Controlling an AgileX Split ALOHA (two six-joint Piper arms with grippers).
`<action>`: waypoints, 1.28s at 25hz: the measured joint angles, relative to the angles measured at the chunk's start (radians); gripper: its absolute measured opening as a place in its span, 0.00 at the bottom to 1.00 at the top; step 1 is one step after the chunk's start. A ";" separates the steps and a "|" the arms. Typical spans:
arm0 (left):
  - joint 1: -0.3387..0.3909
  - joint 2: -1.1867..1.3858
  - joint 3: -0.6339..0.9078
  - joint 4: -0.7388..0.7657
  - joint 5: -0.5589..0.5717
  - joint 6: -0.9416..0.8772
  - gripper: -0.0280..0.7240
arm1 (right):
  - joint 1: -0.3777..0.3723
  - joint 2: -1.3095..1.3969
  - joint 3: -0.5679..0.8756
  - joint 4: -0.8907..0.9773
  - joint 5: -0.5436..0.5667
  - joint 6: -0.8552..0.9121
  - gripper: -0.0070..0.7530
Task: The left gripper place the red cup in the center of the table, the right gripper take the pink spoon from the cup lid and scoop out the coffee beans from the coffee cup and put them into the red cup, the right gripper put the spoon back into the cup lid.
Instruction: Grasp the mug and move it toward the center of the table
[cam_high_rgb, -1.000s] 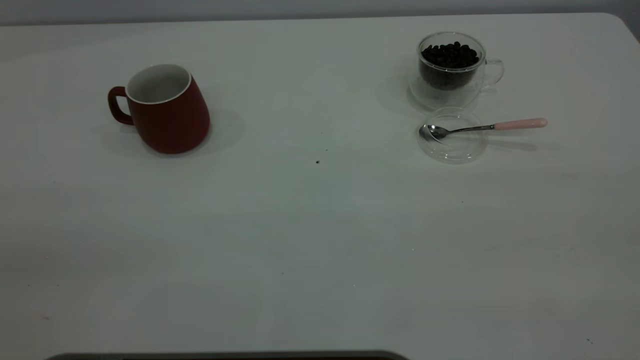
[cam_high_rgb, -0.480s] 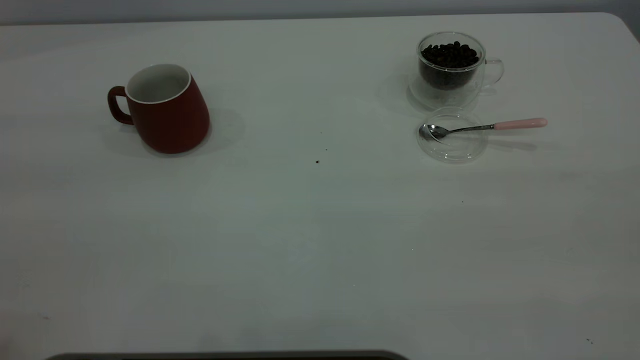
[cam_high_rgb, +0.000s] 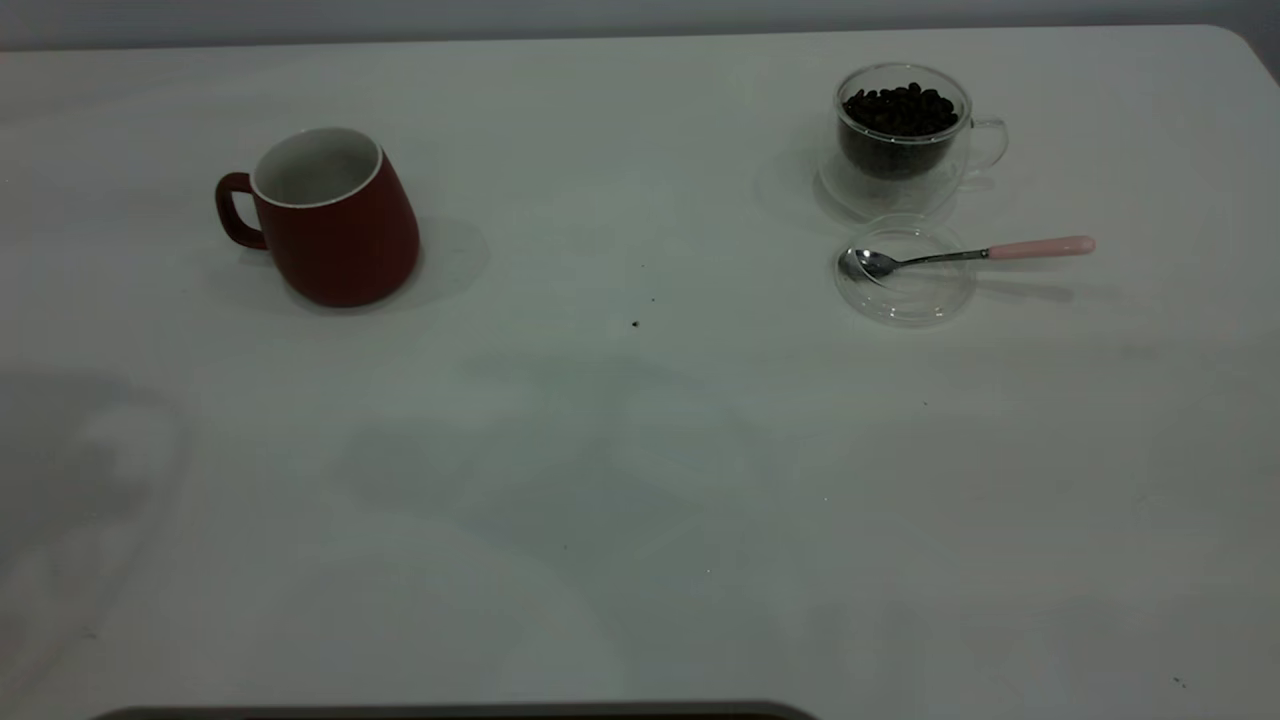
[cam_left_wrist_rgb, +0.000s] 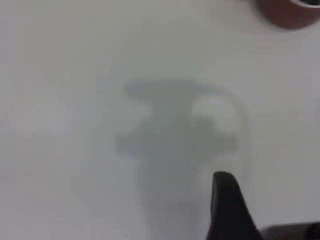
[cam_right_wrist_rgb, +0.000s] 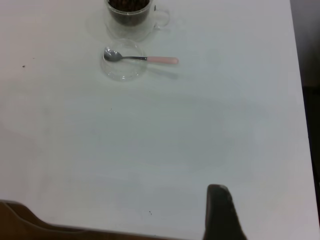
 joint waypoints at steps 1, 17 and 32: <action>0.000 0.058 -0.029 0.010 -0.019 0.003 0.69 | 0.000 0.000 0.000 0.000 0.000 0.000 0.67; -0.002 0.897 -0.727 -0.099 0.170 0.734 0.69 | 0.000 0.000 0.000 0.000 0.000 0.000 0.67; -0.109 0.996 -0.755 -0.123 -0.067 1.088 0.69 | 0.000 0.000 0.000 0.000 0.000 0.000 0.67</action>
